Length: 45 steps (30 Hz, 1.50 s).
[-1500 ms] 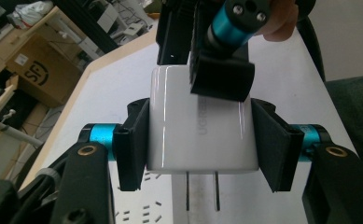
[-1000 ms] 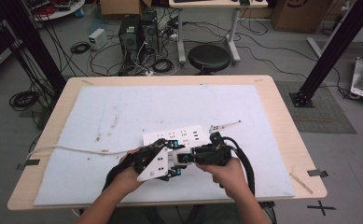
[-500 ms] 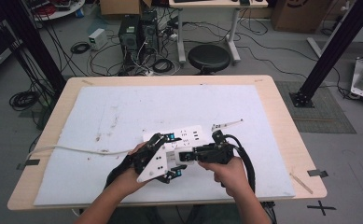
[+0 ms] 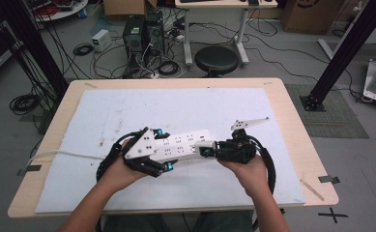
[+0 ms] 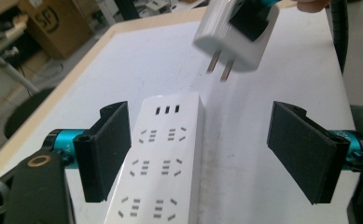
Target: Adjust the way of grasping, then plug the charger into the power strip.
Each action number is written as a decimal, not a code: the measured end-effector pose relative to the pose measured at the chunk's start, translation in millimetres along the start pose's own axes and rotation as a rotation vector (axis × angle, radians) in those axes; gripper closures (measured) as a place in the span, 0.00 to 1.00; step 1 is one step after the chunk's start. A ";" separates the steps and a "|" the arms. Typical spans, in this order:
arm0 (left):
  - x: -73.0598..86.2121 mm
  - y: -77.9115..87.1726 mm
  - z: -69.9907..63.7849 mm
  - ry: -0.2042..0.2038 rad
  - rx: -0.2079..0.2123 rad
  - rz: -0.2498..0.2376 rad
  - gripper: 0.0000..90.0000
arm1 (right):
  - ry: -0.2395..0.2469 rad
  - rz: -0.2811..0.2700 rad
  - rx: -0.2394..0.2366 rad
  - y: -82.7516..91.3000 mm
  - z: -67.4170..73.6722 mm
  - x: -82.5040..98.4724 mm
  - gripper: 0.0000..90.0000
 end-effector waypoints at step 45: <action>27.3 78.2 73.2 0.333 -0.070 0.225 0.22 | 0.150 0.158 0.230 33.4 -48.4 -54.3 0.71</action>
Point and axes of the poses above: each handheld gripper's, and its own axes: y roughly backward along the jaws, x roughly out of its underside, z roughly to its left, the point moved 1 cm from there along -y, roughly forward along the jaws, and after that the axes turned 8 degrees about x, right-handed, at the moved point
